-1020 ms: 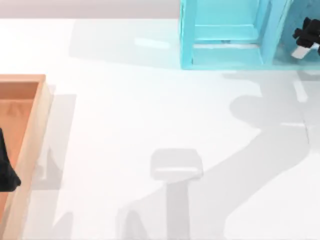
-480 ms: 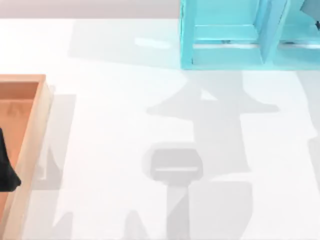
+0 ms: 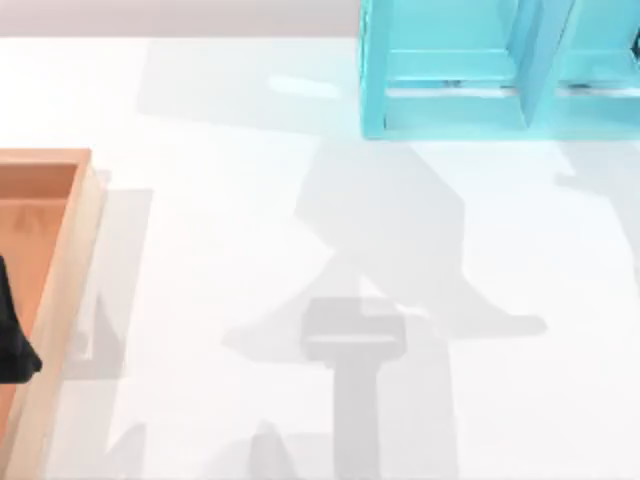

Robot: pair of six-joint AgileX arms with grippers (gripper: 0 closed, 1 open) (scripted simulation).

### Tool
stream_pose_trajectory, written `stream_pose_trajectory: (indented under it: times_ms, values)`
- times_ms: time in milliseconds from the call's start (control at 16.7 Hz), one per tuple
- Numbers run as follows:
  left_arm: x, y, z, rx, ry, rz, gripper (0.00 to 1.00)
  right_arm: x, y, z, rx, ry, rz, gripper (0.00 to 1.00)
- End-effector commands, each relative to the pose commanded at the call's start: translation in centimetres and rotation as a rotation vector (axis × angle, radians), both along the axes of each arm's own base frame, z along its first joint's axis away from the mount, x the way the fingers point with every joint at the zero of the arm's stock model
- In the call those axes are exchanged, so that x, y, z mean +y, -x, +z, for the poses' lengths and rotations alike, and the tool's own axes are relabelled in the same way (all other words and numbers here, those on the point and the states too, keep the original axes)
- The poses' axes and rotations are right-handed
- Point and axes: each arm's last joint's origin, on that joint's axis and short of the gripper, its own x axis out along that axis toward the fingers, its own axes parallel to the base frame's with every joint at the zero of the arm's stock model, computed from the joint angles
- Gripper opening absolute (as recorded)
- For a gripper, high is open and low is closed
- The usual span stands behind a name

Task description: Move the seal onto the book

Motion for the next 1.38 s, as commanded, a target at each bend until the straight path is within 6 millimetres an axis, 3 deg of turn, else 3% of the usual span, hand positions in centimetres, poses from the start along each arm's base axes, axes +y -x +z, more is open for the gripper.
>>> stream_pose_trajectory:
  times_ms: [420,600,720,900,1140,1380]
  values:
    - [0.0,0.0,0.0,0.000,0.000,0.000,1.00,0.4,0.0,0.0,-0.001,0.010,0.013,0.00]
    - [0.0,0.0,0.0,0.000,0.000,0.000,1.00,3.0,-1.3,0.8,-0.058,0.110,0.087,0.00]
    - [0.0,0.0,0.0,0.000,0.000,0.000,1.00,6.5,-2.6,0.6,-0.089,0.225,0.179,0.00]
    - [0.0,0.0,0.0,0.000,0.000,0.000,1.00,14.5,-3.5,-1.0,-0.148,0.474,0.375,0.00]
    - [0.0,0.0,0.0,0.000,0.000,0.000,1.00,25.2,-1.4,-4.6,-0.270,0.926,0.553,0.00]
    - [0.0,0.0,0.0,0.000,0.000,0.000,1.00,30.8,0.5,-8.7,-0.309,1.382,0.545,0.00]
